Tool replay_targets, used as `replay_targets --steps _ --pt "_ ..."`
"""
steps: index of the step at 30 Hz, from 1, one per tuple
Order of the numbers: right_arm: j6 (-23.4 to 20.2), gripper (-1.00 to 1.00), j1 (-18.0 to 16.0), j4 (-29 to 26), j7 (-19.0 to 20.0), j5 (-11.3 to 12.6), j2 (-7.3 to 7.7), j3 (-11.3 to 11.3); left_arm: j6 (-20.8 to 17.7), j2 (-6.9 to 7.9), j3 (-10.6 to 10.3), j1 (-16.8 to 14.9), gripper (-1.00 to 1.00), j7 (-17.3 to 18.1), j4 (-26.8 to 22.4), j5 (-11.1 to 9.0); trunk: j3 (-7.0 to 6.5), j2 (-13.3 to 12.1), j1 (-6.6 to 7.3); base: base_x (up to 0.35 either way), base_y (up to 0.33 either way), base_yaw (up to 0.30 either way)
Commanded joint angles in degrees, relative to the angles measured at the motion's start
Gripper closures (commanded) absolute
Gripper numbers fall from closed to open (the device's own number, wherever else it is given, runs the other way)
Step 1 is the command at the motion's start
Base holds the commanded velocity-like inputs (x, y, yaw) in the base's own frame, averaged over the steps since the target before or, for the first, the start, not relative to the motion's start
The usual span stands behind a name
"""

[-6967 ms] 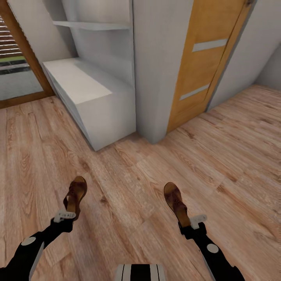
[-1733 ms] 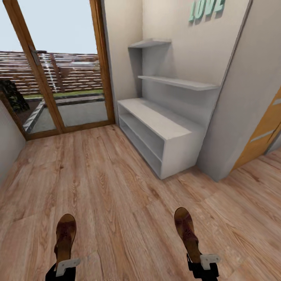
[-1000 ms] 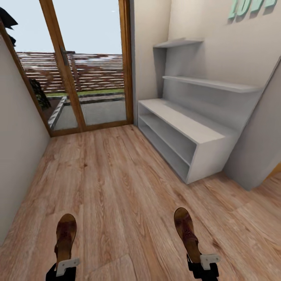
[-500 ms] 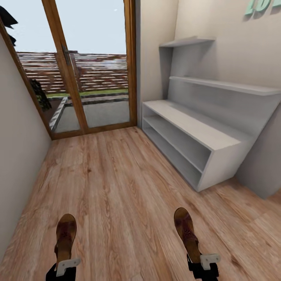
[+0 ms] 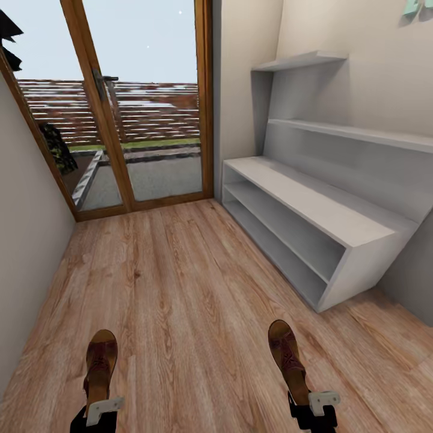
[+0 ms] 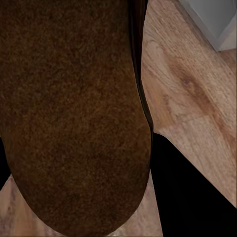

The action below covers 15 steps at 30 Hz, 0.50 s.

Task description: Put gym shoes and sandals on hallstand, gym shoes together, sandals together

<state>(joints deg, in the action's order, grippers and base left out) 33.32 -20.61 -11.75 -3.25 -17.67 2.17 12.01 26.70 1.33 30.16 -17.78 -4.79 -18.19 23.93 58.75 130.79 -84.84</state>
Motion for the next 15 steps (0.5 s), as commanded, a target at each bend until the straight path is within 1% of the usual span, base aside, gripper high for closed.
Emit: replay_targets --steps 1,15 --pt "0.17 1.0 -0.04 0.06 -0.26 -0.44 0.0 0.21 0.23 -0.01 0.25 -0.06 1.0 -0.39 0.08 0.78 0.04 0.02 -0.02 0.334 0.082 0.0" --pt "0.17 1.0 -0.04 -0.01 -0.27 -0.37 -0.06 0.21 0.19 -0.01 0.25 -0.06 1.0 -0.39 0.13 0.77 0.04 0.02 -0.02 0.335 0.081 0.0"
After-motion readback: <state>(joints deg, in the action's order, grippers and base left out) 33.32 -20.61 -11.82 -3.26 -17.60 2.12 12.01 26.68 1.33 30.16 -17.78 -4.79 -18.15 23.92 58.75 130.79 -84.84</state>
